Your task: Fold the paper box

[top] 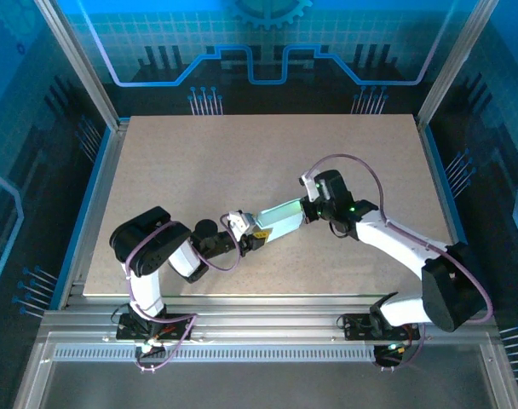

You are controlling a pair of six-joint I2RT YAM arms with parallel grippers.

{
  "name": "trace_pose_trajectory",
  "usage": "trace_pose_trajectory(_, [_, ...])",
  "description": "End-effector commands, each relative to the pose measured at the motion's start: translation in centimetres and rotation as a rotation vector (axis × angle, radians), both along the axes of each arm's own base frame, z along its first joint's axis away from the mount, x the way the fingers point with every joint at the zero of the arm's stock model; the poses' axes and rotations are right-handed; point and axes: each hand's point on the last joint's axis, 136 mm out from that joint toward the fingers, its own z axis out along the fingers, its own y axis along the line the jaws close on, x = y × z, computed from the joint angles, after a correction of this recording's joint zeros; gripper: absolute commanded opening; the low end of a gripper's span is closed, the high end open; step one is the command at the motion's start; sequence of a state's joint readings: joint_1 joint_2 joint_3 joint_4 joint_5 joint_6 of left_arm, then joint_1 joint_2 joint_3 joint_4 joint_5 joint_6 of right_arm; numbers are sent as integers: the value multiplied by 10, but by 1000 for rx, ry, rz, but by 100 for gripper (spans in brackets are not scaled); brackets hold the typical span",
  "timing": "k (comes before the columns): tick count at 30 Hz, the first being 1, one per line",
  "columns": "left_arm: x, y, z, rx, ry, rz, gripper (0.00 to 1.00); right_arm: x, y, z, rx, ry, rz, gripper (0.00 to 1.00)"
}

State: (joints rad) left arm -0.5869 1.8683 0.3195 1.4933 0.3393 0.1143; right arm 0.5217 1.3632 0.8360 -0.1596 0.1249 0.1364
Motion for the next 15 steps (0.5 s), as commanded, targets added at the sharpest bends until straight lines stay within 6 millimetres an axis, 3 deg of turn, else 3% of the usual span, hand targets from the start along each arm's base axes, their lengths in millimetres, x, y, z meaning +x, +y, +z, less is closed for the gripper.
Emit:
trace_pose_trajectory(1, [7, 11, -33, 56, 125, 67, 55, -11, 1, -10, -33, 52, -22, 0])
trace_pose_trajectory(4, [10, 14, -32, 57, 119, 88, 72, -11, -8, -15, -89, 79, -81, 0])
trace_pose_trajectory(5, [10, 15, -31, 56, 116, 93, 76, -6, -7, -6, -94, 61, -98, 0])
trace_pose_trajectory(11, [10, 22, -26, 52, 111, 131, 98, -7, -12, -4, -165, 32, -163, 0])
trace_pose_trajectory(15, [8, 30, -17, 35, 107, 167, 99, -8, -13, 1, -215, -3, -204, 0])
